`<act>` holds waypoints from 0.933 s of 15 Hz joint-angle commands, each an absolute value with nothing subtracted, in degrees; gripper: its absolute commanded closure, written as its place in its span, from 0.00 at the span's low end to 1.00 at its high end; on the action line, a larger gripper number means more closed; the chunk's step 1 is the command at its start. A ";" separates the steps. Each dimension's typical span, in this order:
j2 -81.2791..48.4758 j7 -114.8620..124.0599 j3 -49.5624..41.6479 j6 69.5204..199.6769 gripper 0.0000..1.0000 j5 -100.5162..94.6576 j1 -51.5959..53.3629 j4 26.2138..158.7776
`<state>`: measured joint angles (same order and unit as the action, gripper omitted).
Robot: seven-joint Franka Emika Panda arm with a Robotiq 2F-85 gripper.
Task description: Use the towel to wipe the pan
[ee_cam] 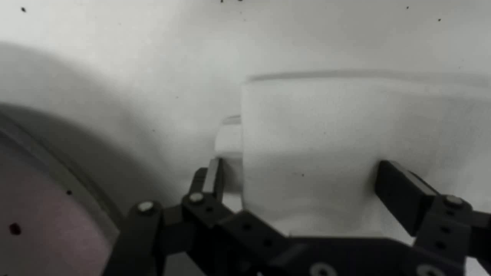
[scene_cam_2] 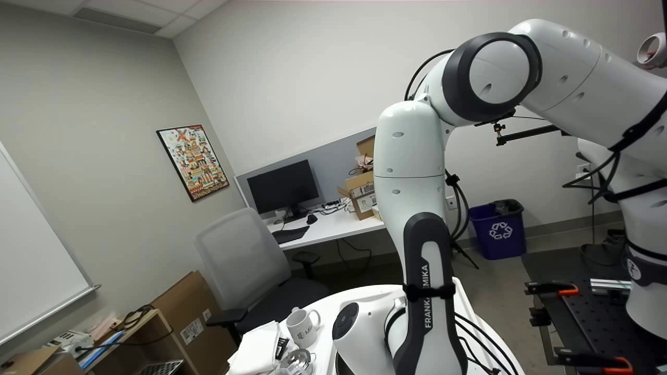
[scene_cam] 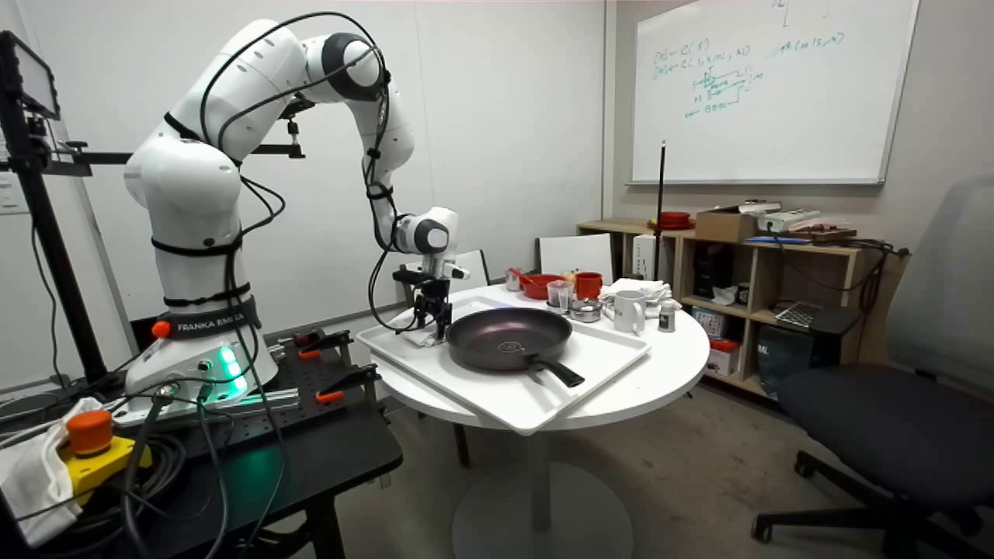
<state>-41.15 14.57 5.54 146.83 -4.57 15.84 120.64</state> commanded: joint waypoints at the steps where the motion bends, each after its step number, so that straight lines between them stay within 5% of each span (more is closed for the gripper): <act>1: -42.24 13.41 5.65 147.43 0.25 -3.07 15.68 119.79; 2: -42.26 13.49 5.58 147.41 0.26 -3.18 15.83 119.73; 12: -41.75 14.05 5.30 147.61 0.99 -3.85 17.09 119.20; 14: -41.59 14.09 5.29 147.60 0.96 -4.05 17.34 119.27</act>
<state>-40.76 14.57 5.53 146.83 -4.49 16.38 119.67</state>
